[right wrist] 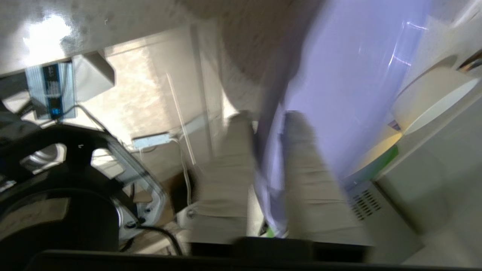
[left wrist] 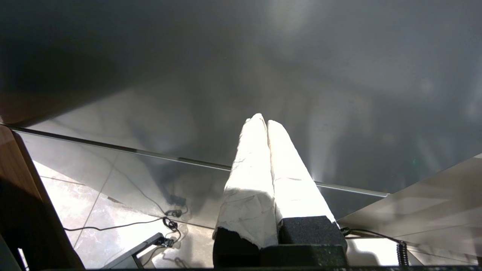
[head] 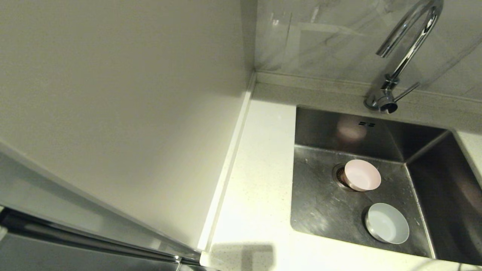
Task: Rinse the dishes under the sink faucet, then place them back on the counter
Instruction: Put a bowl back to the table from the sink
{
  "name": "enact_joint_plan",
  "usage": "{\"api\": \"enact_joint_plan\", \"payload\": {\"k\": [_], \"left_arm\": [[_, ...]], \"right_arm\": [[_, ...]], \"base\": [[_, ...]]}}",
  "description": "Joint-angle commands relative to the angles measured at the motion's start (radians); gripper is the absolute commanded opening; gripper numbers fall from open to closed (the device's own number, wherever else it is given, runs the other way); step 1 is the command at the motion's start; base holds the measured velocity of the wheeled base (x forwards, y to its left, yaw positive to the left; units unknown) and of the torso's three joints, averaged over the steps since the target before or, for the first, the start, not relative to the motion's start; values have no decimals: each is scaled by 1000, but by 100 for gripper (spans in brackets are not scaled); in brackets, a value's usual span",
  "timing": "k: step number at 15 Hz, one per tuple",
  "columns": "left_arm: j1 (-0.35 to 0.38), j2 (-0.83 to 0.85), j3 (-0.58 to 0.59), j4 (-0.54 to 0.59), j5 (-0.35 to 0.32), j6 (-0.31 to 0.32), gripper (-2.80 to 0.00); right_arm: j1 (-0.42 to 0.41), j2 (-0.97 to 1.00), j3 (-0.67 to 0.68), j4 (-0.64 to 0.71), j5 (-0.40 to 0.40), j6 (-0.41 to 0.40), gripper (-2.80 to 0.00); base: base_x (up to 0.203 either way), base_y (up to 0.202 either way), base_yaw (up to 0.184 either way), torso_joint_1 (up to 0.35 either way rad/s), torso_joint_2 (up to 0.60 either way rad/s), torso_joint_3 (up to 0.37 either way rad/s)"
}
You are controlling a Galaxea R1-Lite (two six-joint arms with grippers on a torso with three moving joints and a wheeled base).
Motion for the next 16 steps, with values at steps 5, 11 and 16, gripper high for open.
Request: {"api": "enact_joint_plan", "payload": {"k": [5,11,16], "left_arm": [[0,0,3,0,0,-1,-280],[0,0,3,-1,0,-1,-280],[0,0,3,0,0,-1,-280]], "right_arm": [[2,28,-1,-30,6,-12,0],[8,17,2,-92,65,-13,0],[101,-179,-2,-120,491,-28,0]], "base": [[0,0,0,0,0,0],[0,0,0,0,0,0],[0,0,0,0,0,0]]}}
